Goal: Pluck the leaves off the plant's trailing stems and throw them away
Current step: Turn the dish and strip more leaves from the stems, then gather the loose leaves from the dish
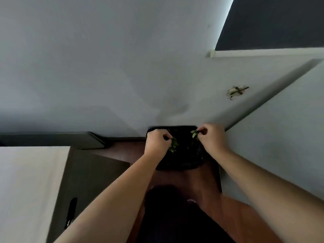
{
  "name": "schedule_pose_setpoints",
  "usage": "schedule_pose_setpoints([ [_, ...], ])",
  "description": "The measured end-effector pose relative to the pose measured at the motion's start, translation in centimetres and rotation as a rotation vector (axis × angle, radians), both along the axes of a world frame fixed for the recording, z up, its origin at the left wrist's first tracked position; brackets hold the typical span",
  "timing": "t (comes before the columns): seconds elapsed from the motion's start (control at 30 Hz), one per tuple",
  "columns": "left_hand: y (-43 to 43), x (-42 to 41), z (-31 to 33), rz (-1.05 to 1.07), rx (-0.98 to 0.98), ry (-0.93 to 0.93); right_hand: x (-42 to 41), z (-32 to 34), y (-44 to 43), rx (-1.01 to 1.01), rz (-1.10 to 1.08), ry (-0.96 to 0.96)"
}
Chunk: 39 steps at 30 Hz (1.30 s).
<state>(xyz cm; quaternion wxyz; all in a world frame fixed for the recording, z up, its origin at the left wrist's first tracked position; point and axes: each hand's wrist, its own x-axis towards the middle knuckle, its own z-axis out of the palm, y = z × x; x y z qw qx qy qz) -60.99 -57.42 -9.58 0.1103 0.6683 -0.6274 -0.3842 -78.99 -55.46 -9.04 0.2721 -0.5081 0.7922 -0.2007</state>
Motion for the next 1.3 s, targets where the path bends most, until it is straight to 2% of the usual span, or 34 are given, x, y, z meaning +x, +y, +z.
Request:
schedule_pose_setpoints([
  [0.07, -1.5, 0.2, -3.2, 0.013, 0.027, -0.004, 0.2, -3.3, -0.8, 0.014, 0.002, 0.020],
  [0.13, -3.0, 0.7, -5.9, -0.005, 0.051, -0.032, 0.2, -6.3, -1.5, 0.116, 0.037, -0.014],
  [0.2, -4.3, 1.2, -8.4, -0.109, 0.145, -0.094, 0.0, -9.1, -2.0, 0.248, 0.078, -0.069],
  [0.27, -5.0, 1.8, -10.1, -0.233, 0.252, -0.140, -0.2, -10.8, -2.2, 0.323, 0.094, -0.079],
  [0.37, -5.1, 2.7, -10.8, -0.246, 0.255, -0.173, -0.4, -11.6, -1.6, 0.377, 0.082, -0.078],
  [0.53, -4.0, 4.2, -8.4, -0.223, 0.247, -0.175, 0.5, -9.1, -1.3, 0.358, 0.122, -0.067],
  [0.7, -3.0, 6.3, -1.6, -0.200, 0.118, -0.243, 3.2, -2.3, -3.2, 0.247, 0.283, -0.044],
  [0.8, -2.0, 8.8, 4.1, -0.117, 0.025, -0.264, 6.1, 3.3, -4.5, 0.146, 0.398, -0.035],
  [0.97, 3.7, 16.6, 13.1, 0.175, -0.137, -0.281, 16.0, 12.4, -4.0, -0.029, 0.710, -0.033],
  [1.13, 15.8, 26.3, 18.6, 0.564, -0.217, -0.342, 29.4, 17.5, 2.5, -0.136, 1.061, -0.080],
  [1.3, 31.8, 34.9, 19.4, 0.970, -0.140, -0.347, 40.7, 18.8, 13.1, -0.140, 1.401, -0.066],
])
